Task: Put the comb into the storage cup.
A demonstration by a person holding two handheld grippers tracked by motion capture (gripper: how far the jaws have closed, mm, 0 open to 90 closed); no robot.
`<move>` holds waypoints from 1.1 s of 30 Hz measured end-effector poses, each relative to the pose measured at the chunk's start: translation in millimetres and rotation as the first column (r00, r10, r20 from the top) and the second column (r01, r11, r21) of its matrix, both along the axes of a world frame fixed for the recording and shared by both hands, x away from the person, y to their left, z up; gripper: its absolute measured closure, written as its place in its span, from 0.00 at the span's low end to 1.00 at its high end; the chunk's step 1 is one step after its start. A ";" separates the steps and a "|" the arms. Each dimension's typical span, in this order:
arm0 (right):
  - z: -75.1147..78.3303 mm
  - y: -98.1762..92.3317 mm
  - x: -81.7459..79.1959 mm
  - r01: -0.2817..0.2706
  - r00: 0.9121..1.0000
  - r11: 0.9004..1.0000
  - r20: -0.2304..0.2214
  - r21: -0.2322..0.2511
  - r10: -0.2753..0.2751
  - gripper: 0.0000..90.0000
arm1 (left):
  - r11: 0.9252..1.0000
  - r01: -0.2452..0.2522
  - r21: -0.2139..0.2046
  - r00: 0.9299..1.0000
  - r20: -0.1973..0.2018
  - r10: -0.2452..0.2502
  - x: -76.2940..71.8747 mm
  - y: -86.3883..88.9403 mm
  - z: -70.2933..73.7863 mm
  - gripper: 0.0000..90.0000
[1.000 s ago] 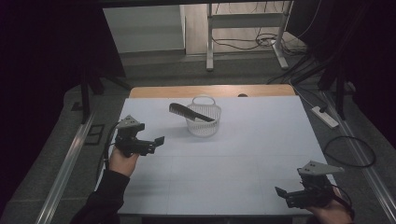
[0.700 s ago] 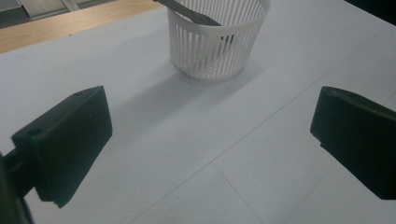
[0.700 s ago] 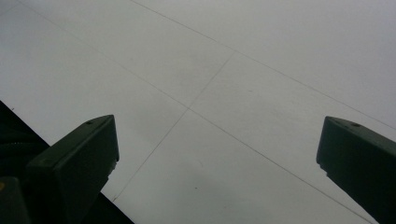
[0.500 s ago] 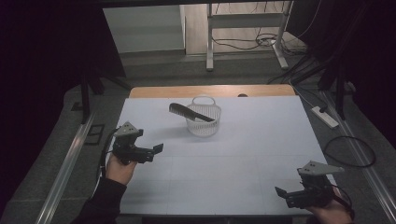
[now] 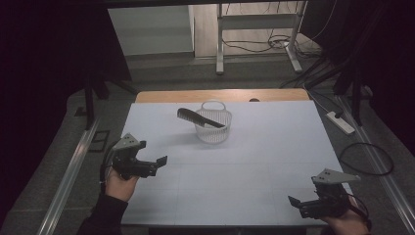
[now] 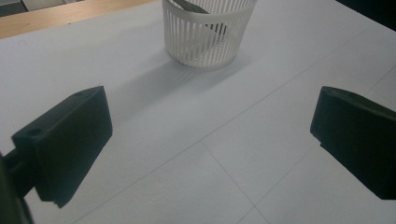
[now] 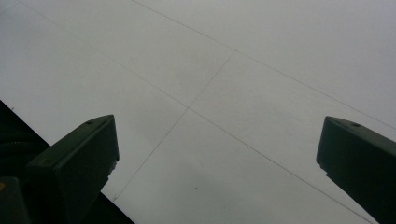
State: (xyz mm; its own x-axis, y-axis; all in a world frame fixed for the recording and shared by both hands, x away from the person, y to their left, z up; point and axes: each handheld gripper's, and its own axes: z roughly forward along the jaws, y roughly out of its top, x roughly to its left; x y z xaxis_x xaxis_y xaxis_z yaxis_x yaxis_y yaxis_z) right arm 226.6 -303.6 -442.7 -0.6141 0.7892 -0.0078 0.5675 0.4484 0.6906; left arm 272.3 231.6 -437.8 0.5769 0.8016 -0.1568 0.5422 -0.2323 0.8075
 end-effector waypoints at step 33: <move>0.1 0.8 -0.4 0.006 1.000 1.000 0.003 -0.008 -0.006 0.00 | 0.999 -0.034 -0.016 0.999 -0.018 0.034 -45.6 23.3 -5.7 0.00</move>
